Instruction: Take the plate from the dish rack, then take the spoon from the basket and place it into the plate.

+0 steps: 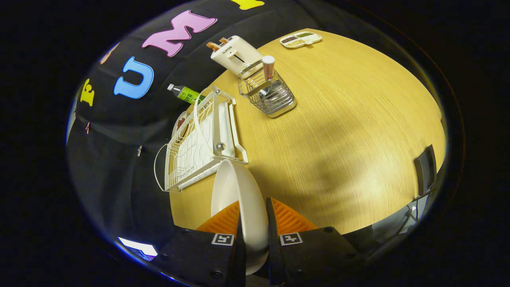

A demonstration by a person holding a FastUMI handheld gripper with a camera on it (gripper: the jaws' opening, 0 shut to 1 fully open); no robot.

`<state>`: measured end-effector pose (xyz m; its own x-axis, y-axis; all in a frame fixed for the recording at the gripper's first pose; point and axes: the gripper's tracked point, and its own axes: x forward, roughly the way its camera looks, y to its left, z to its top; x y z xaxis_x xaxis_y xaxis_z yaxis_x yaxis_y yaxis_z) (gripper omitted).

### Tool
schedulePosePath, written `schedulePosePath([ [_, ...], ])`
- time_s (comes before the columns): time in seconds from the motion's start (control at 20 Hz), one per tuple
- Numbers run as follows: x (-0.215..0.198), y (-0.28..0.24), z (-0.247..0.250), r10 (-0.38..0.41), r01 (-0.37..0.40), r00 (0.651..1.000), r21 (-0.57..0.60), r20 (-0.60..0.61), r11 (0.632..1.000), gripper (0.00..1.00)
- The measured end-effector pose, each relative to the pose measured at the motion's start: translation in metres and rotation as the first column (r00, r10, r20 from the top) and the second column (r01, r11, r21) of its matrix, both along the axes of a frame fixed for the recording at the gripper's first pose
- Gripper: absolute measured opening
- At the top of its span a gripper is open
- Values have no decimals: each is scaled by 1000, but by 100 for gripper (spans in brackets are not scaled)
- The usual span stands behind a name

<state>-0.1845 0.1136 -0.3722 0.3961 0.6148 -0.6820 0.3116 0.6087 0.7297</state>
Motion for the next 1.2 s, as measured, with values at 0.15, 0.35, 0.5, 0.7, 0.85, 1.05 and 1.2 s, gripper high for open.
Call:
schedulePosePath([
  [0.15,-5,-3,-24,27,-28,1000,-59,-15,998,28],
  [0.35,4,1,-35,-28,28,998,-6,-55,1000,29],
  [0.5,0,-1,-46,-20,16,997,-59,-75,998,37],
  [0.7,0,-20,-61,-6,-7,997,-172,-75,985,52],
  [0.85,8,-37,-57,-34,21,998,-214,-54,977,76],
  [1.05,23,-66,-32,-27,38,999,-296,40,955,92],
  [1.2,43,-94,7,-11,73,986,-374,167,925,97],
])
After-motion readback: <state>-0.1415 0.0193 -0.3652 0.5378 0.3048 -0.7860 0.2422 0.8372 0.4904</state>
